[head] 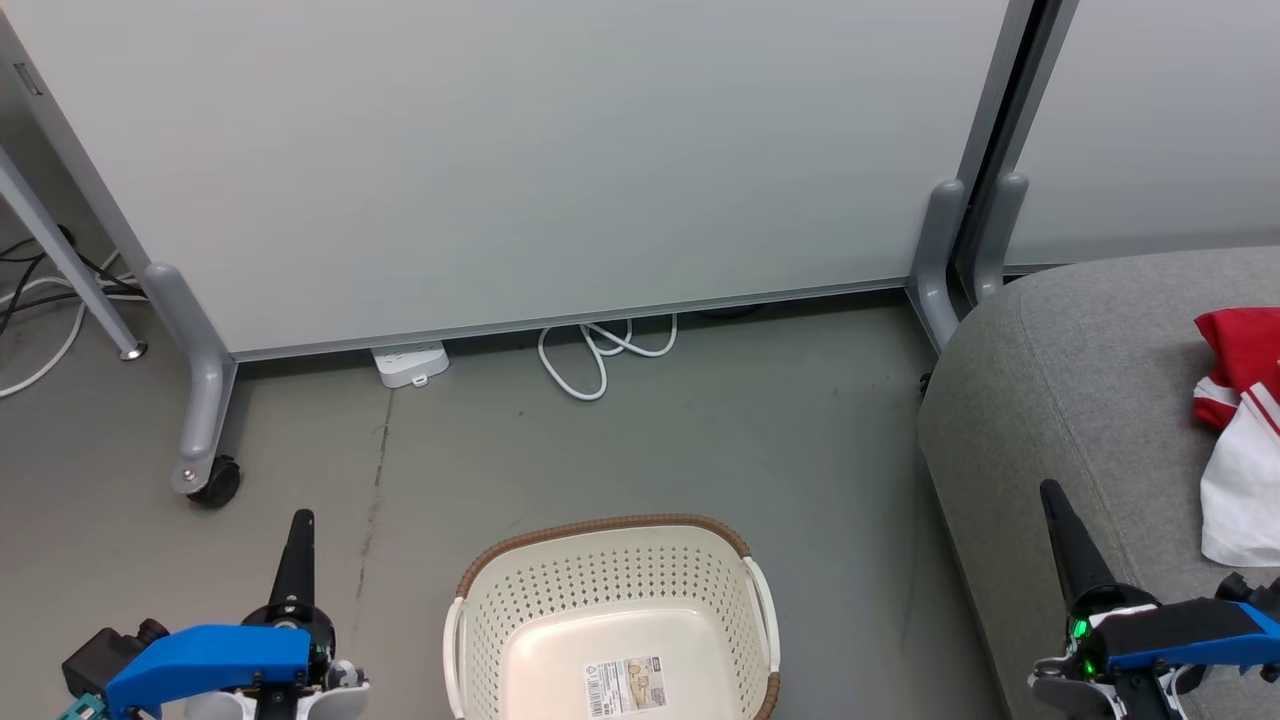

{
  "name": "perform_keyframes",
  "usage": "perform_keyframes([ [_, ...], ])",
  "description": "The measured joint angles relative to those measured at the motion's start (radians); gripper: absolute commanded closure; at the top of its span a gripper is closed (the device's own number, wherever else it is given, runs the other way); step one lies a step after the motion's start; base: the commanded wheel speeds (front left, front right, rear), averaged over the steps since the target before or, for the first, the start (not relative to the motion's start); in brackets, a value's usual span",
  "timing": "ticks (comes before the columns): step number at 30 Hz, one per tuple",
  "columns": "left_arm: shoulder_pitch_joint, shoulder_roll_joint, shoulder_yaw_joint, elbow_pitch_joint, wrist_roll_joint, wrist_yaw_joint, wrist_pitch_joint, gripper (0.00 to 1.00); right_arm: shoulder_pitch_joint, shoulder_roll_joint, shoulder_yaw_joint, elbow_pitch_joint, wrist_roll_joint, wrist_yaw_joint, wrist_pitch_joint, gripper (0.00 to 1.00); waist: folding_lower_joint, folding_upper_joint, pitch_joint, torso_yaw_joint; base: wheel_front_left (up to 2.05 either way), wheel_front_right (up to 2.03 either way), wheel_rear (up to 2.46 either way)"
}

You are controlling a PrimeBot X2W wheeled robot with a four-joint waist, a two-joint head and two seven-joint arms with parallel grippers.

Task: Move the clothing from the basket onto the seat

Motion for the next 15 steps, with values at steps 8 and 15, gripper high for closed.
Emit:
perform_keyframes([
  [8,-0.01,0.0,0.014,-0.009,-0.061,0.0,0.017,1.0,-0.009,0.0,-0.003,0.002,0.068,0.0,0.005,1.0,0.0001,0.0,0.0,-0.003,0.0,0.0,0.0],
  [15,-0.015,0.0,0.021,-0.018,-0.112,0.0,0.034,1.0,-0.012,-0.001,-0.005,0.003,0.126,0.0,0.01,1.0,0.0001,0.0,0.001,-0.006,0.0,0.0,0.0],
])
